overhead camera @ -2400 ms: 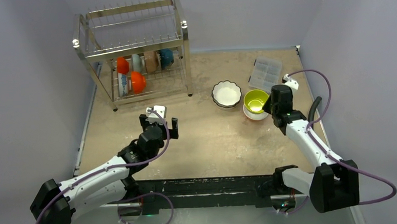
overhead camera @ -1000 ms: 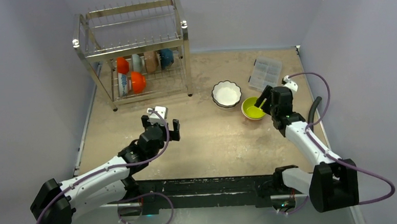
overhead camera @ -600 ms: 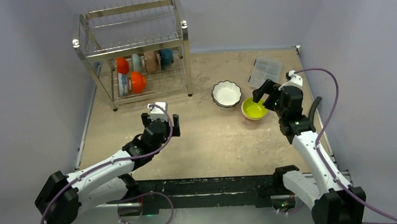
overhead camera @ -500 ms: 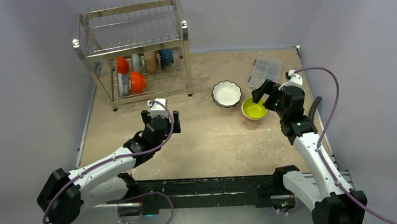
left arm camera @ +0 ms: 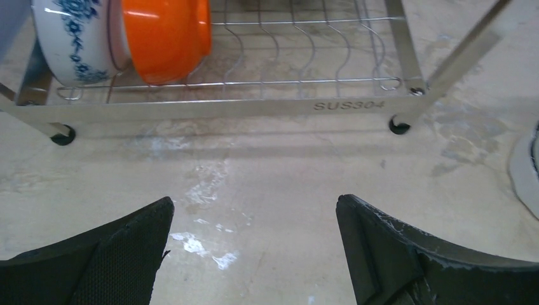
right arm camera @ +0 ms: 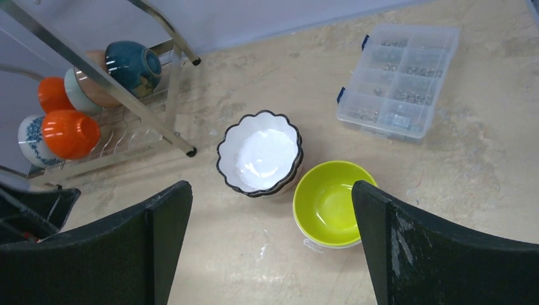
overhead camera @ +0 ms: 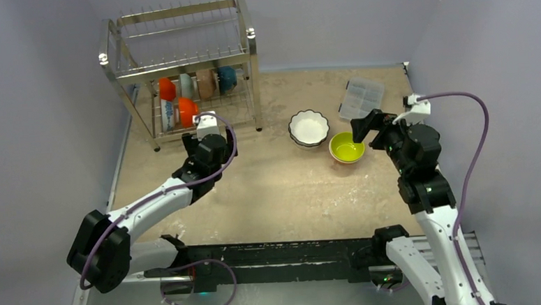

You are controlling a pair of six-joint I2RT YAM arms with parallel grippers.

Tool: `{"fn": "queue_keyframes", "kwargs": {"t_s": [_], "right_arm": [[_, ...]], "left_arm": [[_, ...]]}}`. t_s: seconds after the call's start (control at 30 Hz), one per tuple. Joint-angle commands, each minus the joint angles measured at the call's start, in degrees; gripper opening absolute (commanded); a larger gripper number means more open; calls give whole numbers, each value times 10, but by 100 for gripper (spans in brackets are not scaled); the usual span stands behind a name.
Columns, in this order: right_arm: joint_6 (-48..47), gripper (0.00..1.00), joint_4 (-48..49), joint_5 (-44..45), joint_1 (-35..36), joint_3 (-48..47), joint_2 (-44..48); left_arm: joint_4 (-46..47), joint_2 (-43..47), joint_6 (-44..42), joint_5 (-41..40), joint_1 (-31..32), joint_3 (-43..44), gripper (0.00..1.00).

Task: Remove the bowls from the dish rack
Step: Pick up the bowl from the dish rack.

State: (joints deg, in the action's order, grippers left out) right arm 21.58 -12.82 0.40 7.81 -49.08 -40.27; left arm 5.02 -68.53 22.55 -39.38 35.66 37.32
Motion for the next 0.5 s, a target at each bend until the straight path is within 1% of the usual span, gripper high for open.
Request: {"fn": "queue_keyframes", "kwargs": {"t_s": [0.0,0.17,0.27,0.47], "right_arm": [[-45,99,-23,50,27,-16,21],[-75,99,-23,131,71,-6,52],[-80,99,-1,175,86,20,78],[-89,99,56,205,92,87,138]], "left_arm": [[19,-32,-36,-45,-23,46,98],[30,-82,-78,-92,-31,91,98],[41,-114,-102,-114,-38,117,98],[67,-159,-153,-142,-57,149,98]]}}
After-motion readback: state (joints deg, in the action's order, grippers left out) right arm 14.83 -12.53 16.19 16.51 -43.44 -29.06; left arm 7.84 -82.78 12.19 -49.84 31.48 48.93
